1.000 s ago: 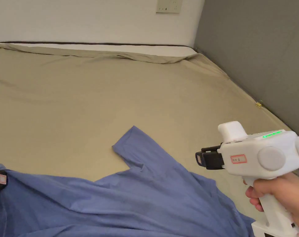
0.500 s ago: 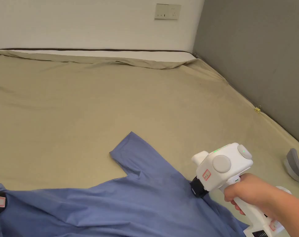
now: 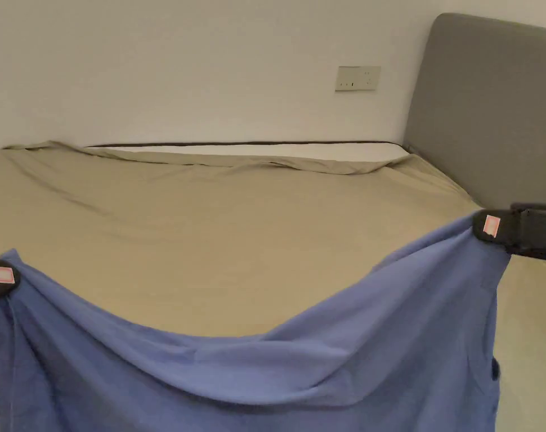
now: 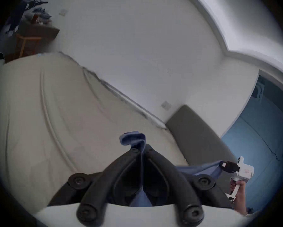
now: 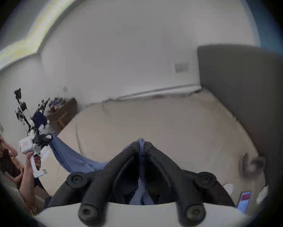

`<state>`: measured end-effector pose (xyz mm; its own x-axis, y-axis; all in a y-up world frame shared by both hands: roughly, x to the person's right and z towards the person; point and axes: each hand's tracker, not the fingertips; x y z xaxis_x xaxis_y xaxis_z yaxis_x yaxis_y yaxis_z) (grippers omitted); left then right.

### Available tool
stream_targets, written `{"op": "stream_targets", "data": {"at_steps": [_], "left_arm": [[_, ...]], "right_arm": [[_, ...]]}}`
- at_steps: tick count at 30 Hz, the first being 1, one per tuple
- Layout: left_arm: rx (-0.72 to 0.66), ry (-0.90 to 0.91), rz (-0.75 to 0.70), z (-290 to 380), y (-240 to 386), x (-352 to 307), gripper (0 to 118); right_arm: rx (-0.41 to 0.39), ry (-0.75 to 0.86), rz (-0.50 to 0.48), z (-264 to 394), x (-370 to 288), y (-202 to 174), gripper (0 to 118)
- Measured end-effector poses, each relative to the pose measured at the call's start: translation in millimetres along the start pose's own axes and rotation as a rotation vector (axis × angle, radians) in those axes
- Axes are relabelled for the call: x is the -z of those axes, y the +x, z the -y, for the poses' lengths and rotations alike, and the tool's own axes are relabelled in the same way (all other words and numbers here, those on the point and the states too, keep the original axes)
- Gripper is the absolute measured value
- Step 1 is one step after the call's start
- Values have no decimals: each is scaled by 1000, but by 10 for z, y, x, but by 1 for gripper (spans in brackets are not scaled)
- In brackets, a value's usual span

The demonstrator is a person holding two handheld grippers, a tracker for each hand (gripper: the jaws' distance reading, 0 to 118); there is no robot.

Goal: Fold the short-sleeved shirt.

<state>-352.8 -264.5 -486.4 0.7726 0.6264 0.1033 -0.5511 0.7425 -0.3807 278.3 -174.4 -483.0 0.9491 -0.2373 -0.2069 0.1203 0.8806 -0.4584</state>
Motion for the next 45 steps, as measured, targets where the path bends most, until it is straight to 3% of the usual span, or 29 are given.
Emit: {"op": "stream_targets", "data": {"at_steps": [5,10,18,26,34,37,45], "left_arm": [[28,123,-75,-1020,214,-79,0],[106,167,-108,-1913,512,-23,0],[265,143,-234,-2929,1038,417,0],[198,84,-310,-3572,916,1001,0],[195,81,-353,-3662,766,1422,0],[191,68,-350,-3571,656,1545,0],[224,27,-354,-3267,597,1590,0]], "right_arm": [[-220,40,249,-867,-99,-337,6],[-262,9,330,-1673,119,-571,6],[-224,-82,384,-2863,759,-875,6],[-166,-93,424,-3563,1268,-1089,6],[-150,-76,408,-3611,1793,-1113,6],[-201,-92,409,-3465,1954,-1080,6],[-214,-108,395,-3264,2096,-991,6]]}}
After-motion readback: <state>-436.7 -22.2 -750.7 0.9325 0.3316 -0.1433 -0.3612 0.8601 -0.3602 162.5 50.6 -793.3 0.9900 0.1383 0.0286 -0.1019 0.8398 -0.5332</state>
